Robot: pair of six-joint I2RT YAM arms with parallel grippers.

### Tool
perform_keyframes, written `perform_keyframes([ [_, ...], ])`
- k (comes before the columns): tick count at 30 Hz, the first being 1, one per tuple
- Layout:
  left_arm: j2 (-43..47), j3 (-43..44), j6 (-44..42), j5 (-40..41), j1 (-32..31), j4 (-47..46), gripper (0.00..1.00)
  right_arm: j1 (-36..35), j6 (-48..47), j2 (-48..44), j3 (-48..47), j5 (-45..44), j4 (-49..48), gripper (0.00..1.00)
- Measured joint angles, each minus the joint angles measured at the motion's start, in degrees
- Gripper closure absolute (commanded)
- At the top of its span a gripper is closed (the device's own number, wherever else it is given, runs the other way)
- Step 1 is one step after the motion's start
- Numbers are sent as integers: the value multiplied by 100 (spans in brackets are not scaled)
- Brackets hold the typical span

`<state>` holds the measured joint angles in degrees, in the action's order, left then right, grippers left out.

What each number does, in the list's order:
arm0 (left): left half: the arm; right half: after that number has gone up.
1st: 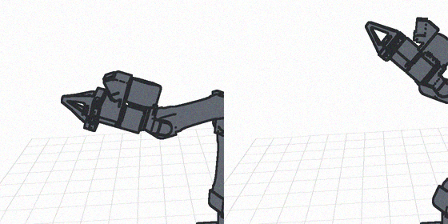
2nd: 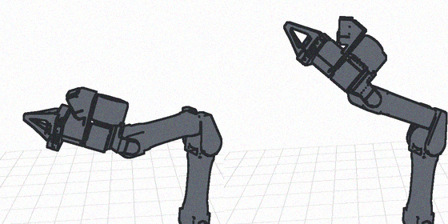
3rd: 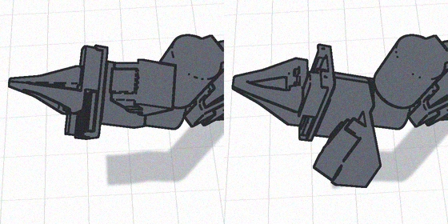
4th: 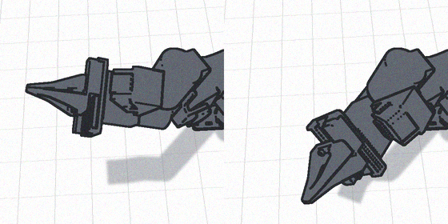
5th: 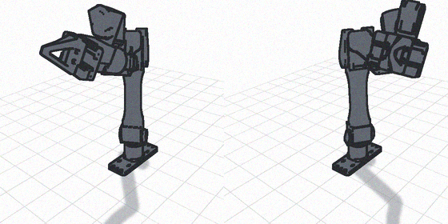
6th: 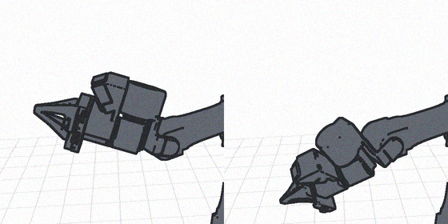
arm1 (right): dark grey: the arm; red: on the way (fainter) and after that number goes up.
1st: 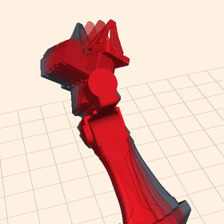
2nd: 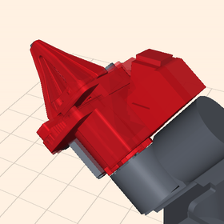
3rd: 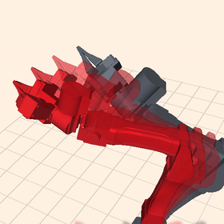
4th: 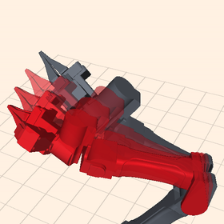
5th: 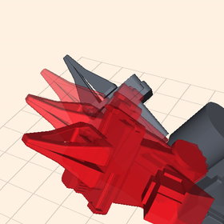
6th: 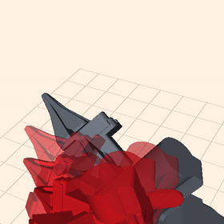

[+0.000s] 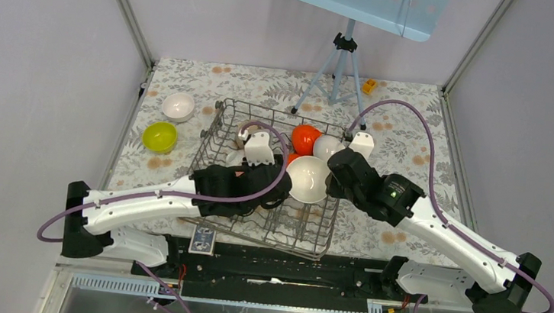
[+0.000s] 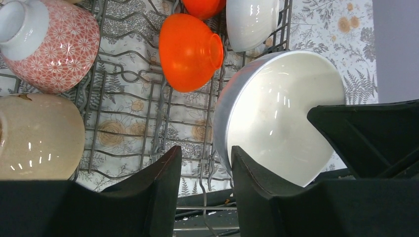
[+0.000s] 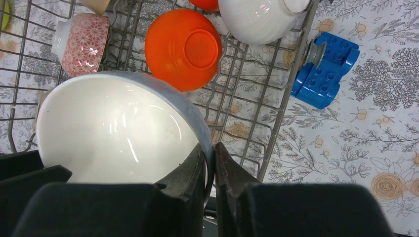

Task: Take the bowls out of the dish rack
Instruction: Place the bowl at the center of the board.

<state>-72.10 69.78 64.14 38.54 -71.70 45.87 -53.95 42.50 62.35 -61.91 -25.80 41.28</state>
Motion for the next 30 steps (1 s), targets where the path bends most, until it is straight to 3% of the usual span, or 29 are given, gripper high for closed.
perform_keyframes([
  [6,-190,76,-101,0,0,-9,54,2,22,0,0,15,2,100],
  [8,-256,103,-131,-2,2,0,57,2,39,0,0,46,0,100],
  [16,-435,175,-181,-15,15,-76,97,2,50,11,0,210,0,100],
  [19,-492,177,-168,70,116,-70,100,0,72,11,0,295,-37,99],
  [23,-511,179,-177,83,138,-70,100,0,31,11,0,326,-52,70],
  [30,-457,85,-391,-262,162,-52,100,2,-345,0,-9,503,-140,50],
])
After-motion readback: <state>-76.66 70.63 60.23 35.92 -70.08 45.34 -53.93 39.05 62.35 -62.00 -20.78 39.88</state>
